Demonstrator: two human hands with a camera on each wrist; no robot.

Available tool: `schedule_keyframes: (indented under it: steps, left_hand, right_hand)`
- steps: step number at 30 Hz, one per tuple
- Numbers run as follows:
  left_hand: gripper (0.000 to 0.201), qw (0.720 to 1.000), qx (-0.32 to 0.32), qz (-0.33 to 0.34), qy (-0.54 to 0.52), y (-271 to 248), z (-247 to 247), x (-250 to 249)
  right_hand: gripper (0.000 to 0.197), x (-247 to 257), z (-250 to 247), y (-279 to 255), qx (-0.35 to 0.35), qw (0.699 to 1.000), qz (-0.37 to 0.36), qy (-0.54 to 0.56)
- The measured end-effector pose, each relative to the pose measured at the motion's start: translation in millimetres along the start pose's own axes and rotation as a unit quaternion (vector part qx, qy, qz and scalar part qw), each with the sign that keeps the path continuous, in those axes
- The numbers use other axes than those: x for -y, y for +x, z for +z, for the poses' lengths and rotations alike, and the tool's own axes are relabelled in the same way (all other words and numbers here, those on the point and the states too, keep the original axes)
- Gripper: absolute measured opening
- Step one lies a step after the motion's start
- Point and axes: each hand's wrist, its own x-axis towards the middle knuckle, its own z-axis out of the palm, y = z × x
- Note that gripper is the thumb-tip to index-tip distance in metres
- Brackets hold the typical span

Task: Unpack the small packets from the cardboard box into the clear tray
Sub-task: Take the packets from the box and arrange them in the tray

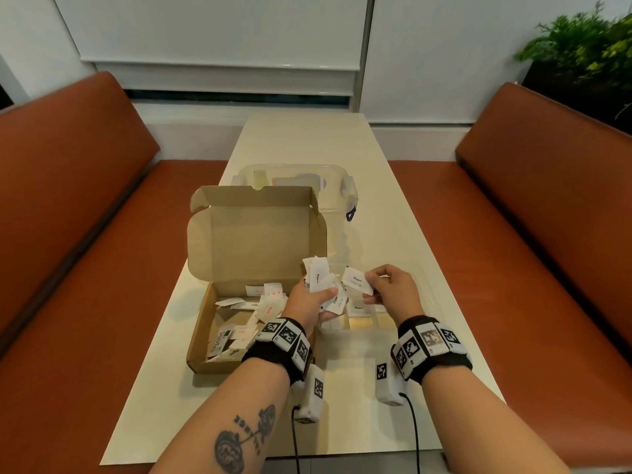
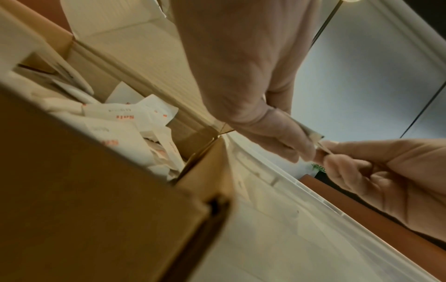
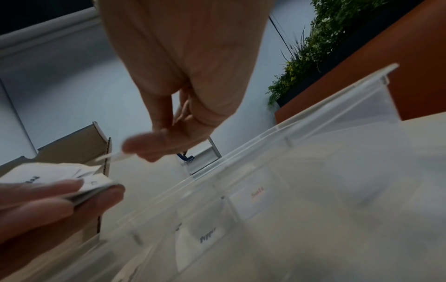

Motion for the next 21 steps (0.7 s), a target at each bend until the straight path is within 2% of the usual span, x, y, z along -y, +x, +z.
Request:
schedule_keyframes:
  steps: [6,14,21]
  left_hand:
    - [0.041,1.000,-0.002,0.002,-0.006,1,5,0]
    - [0.039,1.000,0.002,0.015,0.013,4,3,1]
    - [0.041,1.000,0.013,0.014,0.019,3,2,-1]
  right_hand:
    - [0.012,-2,5,-1,0.007,0.999,0.006,0.030]
    - [0.026,-7,11,-1,0.020,0.996,-0.031,-0.078]
    - [0.025,-10,11,2,0.005,0.998,-0.009,-0.054]
